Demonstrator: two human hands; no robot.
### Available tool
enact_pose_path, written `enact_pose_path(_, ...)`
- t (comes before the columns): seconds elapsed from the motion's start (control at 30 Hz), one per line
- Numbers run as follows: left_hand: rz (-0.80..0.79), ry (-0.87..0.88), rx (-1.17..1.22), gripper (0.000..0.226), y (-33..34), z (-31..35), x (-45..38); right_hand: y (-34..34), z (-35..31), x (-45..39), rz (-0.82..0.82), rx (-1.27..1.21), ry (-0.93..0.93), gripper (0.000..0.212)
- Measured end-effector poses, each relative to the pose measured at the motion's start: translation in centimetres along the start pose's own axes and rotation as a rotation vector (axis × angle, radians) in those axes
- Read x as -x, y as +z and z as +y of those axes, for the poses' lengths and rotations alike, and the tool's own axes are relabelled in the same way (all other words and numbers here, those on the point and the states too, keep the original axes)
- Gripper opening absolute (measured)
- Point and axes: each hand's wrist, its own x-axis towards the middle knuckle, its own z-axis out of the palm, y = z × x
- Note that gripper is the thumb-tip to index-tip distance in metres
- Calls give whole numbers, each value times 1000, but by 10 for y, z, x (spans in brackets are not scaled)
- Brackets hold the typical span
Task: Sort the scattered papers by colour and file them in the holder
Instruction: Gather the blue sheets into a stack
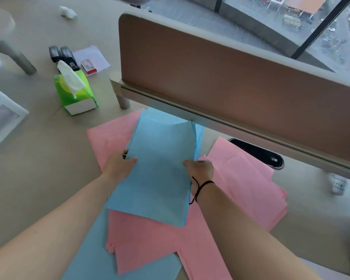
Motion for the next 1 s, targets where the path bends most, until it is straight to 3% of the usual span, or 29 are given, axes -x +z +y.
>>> enact_pose_path(0.27, -55, -50, 47, 29, -4, 5, -1, -7, -2, 8, 44, 75, -53, 49)
enact_pose_path(0.4, -89, -28, 81, 28, -3, 7, 5, -7, 1, 7, -140, 32, -5, 29)
enact_pose_path(0.53, -120, -63, 110, 30, -8, 3, 11, -19, 4, 11, -254, 11, -126, 23)
enact_pose_path(0.73, -69, 10, -151, 33, -10, -8, 43, -54, 27, 30, -524, -290, 179, 35)
enact_pose_path(0.83, -48, 78, -261, 42, -9, -22, 62, -73, 47, 48, -551, -322, 253, 37)
enact_pose_path(1.0, -144, -17, -102, 60, -14, -33, 90, -107, 71, 80, -550, -266, 270, 40)
